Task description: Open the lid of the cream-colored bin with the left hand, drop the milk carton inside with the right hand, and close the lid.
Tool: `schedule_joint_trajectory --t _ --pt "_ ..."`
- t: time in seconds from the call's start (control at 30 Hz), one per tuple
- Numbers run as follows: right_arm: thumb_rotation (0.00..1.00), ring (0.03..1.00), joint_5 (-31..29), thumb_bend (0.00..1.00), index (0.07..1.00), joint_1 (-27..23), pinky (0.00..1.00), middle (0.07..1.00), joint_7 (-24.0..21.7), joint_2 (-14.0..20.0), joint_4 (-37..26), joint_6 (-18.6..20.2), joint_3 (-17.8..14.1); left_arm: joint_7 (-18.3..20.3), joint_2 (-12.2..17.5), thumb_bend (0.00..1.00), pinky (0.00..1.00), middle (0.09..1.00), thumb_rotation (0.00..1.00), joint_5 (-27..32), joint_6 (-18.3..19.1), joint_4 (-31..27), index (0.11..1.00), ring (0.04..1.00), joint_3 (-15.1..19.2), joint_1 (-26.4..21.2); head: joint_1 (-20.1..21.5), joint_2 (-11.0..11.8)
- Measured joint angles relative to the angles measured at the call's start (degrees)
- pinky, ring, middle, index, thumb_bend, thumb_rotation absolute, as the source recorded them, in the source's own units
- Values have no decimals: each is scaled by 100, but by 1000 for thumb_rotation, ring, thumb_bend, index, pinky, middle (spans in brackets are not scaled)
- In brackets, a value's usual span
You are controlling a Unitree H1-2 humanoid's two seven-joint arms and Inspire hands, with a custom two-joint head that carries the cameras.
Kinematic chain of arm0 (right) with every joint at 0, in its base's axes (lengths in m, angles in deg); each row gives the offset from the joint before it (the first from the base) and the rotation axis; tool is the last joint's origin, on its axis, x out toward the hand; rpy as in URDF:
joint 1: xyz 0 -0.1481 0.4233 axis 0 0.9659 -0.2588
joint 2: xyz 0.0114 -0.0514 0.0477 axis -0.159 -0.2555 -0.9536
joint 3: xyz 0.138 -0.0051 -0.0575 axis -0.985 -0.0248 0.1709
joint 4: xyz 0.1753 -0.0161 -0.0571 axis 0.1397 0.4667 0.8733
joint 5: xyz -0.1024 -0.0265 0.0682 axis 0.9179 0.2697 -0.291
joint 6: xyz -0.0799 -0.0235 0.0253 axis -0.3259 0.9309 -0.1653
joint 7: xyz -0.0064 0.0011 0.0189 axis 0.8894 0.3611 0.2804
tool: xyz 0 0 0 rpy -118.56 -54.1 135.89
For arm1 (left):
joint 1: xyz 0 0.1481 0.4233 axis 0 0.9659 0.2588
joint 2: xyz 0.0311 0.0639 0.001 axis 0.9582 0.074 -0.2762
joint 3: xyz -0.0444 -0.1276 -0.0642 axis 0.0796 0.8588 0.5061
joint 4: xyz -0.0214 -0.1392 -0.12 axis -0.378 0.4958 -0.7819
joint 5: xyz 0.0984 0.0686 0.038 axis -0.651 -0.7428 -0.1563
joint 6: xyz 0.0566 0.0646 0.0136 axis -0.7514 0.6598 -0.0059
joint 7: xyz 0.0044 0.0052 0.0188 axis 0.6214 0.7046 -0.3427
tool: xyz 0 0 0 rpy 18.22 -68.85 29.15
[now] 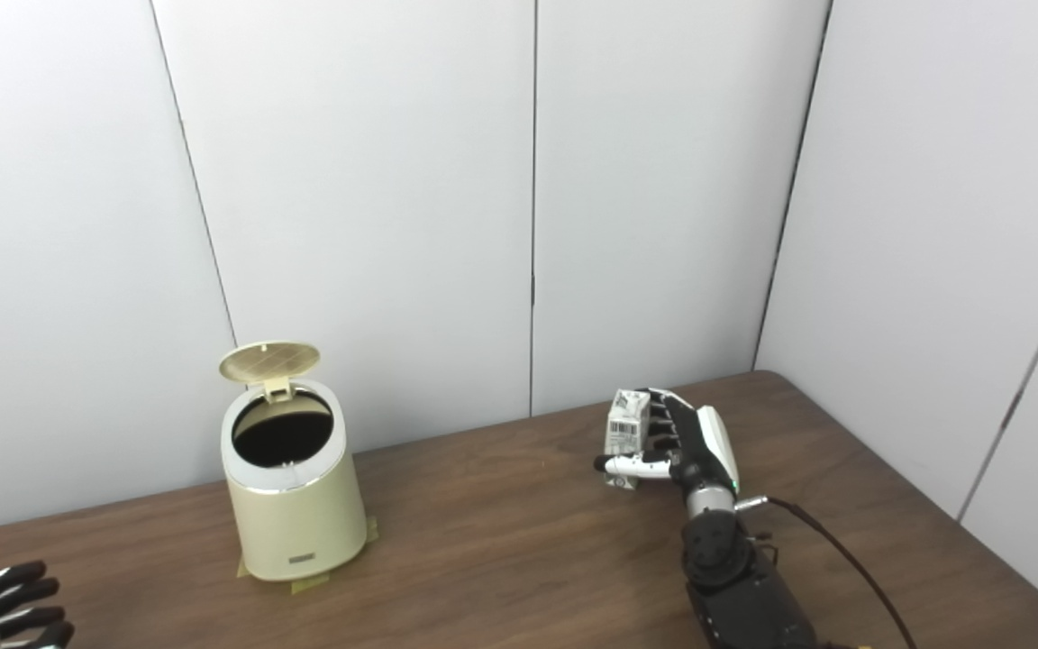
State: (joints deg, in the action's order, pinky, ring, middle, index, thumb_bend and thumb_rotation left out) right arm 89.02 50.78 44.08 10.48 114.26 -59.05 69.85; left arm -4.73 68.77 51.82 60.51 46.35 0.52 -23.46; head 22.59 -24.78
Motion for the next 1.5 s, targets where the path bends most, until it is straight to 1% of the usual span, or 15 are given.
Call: schedule_joint_trajectory --t 0.07,0.13,0.33,0.43,0.57,0.63,0.77,0.83,0.87,0.93,1.03,1.17,1.27,1.4,1.5 --pt "0 347 98 521 536 -27 302 422 227 -30 80 -73 8 2 -3 472 539 734 0 4 49 -20 735 676 -2 2 0 0" --pt "0 349 135 520 536 -26 306 423 334 -37 106 -160 26 5 -2 464 534 735 0 -2 70 -21 740 672 -8 3 0 0" --pt "0 370 174 520 537 -25 325 434 530 -63 141 -224 36 9 -7 465 539 747 0 21 168 -37 742 680 -15 3 0 -9" --pt "0 379 185 521 537 -24 333 435 565 -65 163 -259 52 -2 -16 458 544 746 0 -22 193 -58 741 677 -35 3 -61 9" --pt "0 388 177 523 528 -14 341 448 564 -101 102 -351 55 -29 -42 465 522 731 0 -62 194 -60 734 658 -46 2 -193 35" --pt "0 389 156 523 525 64 335 454 524 -152 -260 -326 53 -33 -51 458 532 737 0 -64 194 -60 738 665 -57 2 -246 44" --pt "0 381 207 523 527 197 326 447 381 -362 -1541 -147 153 -33 -59 451 540 746 0 -64 194 -60 745 673 -72 3 -439 35" --pt "0 376 225 525 519 173 321 451 275 -461 -2055 -150 228 -33 -74 456 539 745 0 -64 194 -60 741 671 -93 2 -492 26" --pt "0 375 233 525 518 146 319 451 232 -485 -2197 -186 269 -33 -87 456 540 745 0 -64 194 -60 741 672 -99 2 -527 26" --pt "0 369 267 523 524 101 313 444 76 -501 -2434 -166 325 -33 -108 454 545 748 0 -66 194 -60 742 673 -114 3 -589 17" --pt "0 361 306 523 526 92 308 437 -191 -562 -2866 137 385 -39 -107 466 535 733 0 -96 194 -60 732 661 -120 9 -747 9" --pt "0 354 321 523 527 -25 307 436 -530 -729 -3142 358 510 -60 -132 502 525 715 0 -213 189 -56 716 649 -162 9 -1054 9" --pt "0 363 306 524 522 -98 315 442 -797 -864 -3417 643 571 -89 -178 529 518 703 0 -256 134 19 702 640 -189 10 -1283 0" --pt "0 381 306 525 517 -204 328 454 -997 -1085 -3719 885 645 -168 -229 550 509 695 0 -312 -63 229 699 632 -258 6 -1485 0" --pt "0 363 296 524 521 -254 313 445 -1144 -1233 -3847 942 723 -205 -262 559 501 680 14 -318 -196 313 698 616 -289 6 -1713 0"
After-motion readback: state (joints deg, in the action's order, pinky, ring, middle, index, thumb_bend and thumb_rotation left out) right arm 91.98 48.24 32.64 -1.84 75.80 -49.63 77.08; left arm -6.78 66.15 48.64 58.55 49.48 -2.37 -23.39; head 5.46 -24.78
